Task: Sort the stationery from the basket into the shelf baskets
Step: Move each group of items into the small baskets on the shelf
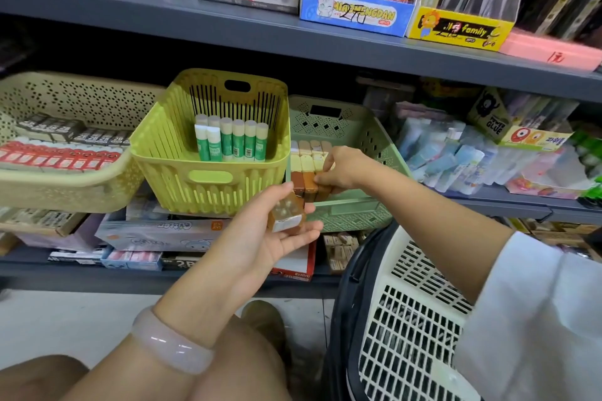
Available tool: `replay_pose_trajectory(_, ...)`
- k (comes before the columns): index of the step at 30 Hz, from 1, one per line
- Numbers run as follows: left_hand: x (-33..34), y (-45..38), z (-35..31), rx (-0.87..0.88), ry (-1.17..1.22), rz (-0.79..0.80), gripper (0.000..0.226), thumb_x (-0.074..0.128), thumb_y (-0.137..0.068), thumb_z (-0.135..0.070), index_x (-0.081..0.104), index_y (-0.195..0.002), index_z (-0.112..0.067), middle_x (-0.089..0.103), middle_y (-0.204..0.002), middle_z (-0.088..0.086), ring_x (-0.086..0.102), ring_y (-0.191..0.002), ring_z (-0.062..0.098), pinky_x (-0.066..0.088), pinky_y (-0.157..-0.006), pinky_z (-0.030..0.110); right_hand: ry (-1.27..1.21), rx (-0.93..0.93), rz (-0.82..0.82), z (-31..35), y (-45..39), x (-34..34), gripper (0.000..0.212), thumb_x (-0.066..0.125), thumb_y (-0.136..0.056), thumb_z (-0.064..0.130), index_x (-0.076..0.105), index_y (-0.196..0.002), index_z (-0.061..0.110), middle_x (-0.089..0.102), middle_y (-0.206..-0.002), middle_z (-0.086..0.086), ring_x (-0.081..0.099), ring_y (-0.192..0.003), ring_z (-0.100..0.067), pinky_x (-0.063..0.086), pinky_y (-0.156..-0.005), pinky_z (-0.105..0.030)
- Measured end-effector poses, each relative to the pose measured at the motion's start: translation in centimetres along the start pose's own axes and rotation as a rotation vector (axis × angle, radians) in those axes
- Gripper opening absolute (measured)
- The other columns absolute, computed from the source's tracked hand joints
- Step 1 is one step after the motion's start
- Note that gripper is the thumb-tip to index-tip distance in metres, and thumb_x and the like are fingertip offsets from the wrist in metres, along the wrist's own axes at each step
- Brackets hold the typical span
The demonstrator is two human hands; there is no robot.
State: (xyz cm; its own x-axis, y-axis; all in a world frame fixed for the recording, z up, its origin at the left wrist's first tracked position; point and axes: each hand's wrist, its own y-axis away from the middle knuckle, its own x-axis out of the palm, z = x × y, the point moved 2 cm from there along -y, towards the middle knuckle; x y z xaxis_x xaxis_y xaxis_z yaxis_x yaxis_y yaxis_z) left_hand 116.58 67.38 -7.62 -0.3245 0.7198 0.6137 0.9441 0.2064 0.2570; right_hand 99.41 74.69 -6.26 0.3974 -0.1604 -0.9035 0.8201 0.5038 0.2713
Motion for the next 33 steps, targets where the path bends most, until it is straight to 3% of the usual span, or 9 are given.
replay_pose_trajectory(4, -0.1, -0.1, -0.1, -0.018, 0.069, 0.005, 0.017, 0.057, -0.086, -0.025, 0.052, -0.099, -0.014, 0.071, -0.086, 0.02, 0.07, -0.075, 0.03, 0.058, -0.062, 0.033, -0.108, -0.004, -0.051, -0.5, 0.6, -0.4, 0.019, 0.052, -0.091, 0.016, 0.051, -0.072, 0.012, 0.068, -0.089, -0.016, 0.064, -0.073, -0.022, 0.053, -0.085, -0.035)
replay_pose_trajectory(7, -0.1, -0.1, -0.3, -0.019, 0.161, 0.02, 0.022, 0.059, -0.083, -0.024, 0.051, -0.101, -0.015, 0.068, -0.091, 0.028, 0.069, -0.081, 0.035, 0.058, -0.064, 0.036, -0.255, -0.15, -0.145, -0.2, 2.2, -1.4, 0.012, 0.051, -0.091, 0.017, 0.059, -0.083, 0.011, 0.069, -0.088, -0.009, 0.066, -0.078, -0.019, 0.056, -0.08, -0.036)
replay_pose_trajectory(10, 0.0, 0.1, -0.6, -0.012, 0.232, 0.071, 0.041, 0.062, -0.074, -0.027, 0.052, -0.109, -0.008, 0.068, -0.092, 0.029, 0.069, -0.086, 0.036, 0.057, -0.066, 0.038, -0.485, -0.459, 0.044, 1.3, 5.4, -2.3, 0.005, 0.06, -0.089, 0.023, 0.064, -0.087, 0.025, 0.066, -0.082, 0.011, 0.061, -0.071, 0.003, 0.05, -0.067, -0.017)
replay_pose_trajectory(13, 0.3, 0.3, -0.6, -0.008, 0.276, 0.115, 0.046, 0.057, -0.078, -0.029, 0.055, -0.115, -0.002, 0.068, -0.102, 0.023, 0.066, -0.095, 0.037, 0.057, -0.069, 0.04, -0.392, -0.598, 0.221, 2.4, 7.7, -1.9, 0.024, 0.065, -0.083, 0.027, 0.061, -0.105, 0.035, 0.065, -0.105, 0.013, 0.061, -0.096, 0.001, 0.049, -0.086, -0.017)
replay_pose_trajectory(17, 0.5, 0.5, -0.7, -0.004, 0.315, 0.127, 0.038, 0.047, -0.091, -0.029, 0.056, -0.115, 0.0, 0.067, -0.107, 0.022, 0.068, -0.093, 0.031, 0.057, -0.074, 0.044, -0.397, -0.639, 0.199, 2.9, 8.7, -1.4, 0.036, 0.068, -0.082, 0.024, 0.056, -0.114, 0.033, 0.061, -0.112, 0.015, 0.057, -0.106, 0.0, 0.046, -0.093, -0.018)
replay_pose_trajectory(22, 0.7, 1.0, -0.8, -0.06, 0.349, 0.161, 0.038, 0.048, -0.088, -0.033, 0.063, -0.098, 0.001, 0.068, -0.1, 0.024, 0.068, -0.089, 0.034, 0.057, -0.063, 0.038, -0.191, -0.702, 0.115, 2.8, 9.2, -0.5, 0.049, 0.073, -0.077, 0.026, 0.053, -0.121, 0.026, 0.053, -0.102, 0.027, 0.054, -0.093, 0.012, 0.045, -0.085, -0.008)
replay_pose_trajectory(27, 0.6, 0.9, -0.9, -0.072, 0.34, 0.121, 0.039, 0.045, -0.092, -0.035, 0.06, -0.104, -0.001, 0.067, -0.102, 0.026, 0.068, -0.093, 0.034, 0.058, -0.066, 0.039, -0.446, -0.66, -0.044, 1.6, 8.5, -1.3, 0.024, 0.062, -0.087, 0.02, 0.063, -0.108, 0.029, 0.064, -0.103, 0.013, 0.061, -0.099, -0.005, 0.048, -0.091, -0.024)
replay_pose_trajectory(30, 0.5, 0.8, -0.8, -0.054, 0.295, 0.115, 0.032, 0.045, -0.094, -0.027, 0.056, -0.11, -0.001, 0.068, -0.101, 0.025, 0.069, -0.091, 0.03, 0.058, -0.065, 0.033, -0.713, -0.562, -0.02, 0.9, 8.2, -1.1, 0.018, 0.051, -0.094, 0.025, 0.067, -0.092, 0.031, 0.07, -0.092, 0.014, 0.064, -0.092, -0.001, 0.052, -0.077, -0.018)
replay_pose_trajectory(33, 0.6, 0.6, -0.8, -0.024, 0.246, 0.099, 0.026, 0.044, -0.094, -0.02, 0.056, -0.109, -0.002, 0.069, -0.098, 0.024, 0.069, -0.091, 0.027, 0.058, -0.069, 0.031, -0.558, -0.562, -0.119, 0.5, 8.1, -0.8, 0.016, 0.052, -0.092, 0.031, 0.068, -0.091, 0.032, 0.069, -0.089, 0.017, 0.062, -0.087, 0.004, 0.049, -0.079, -0.016)
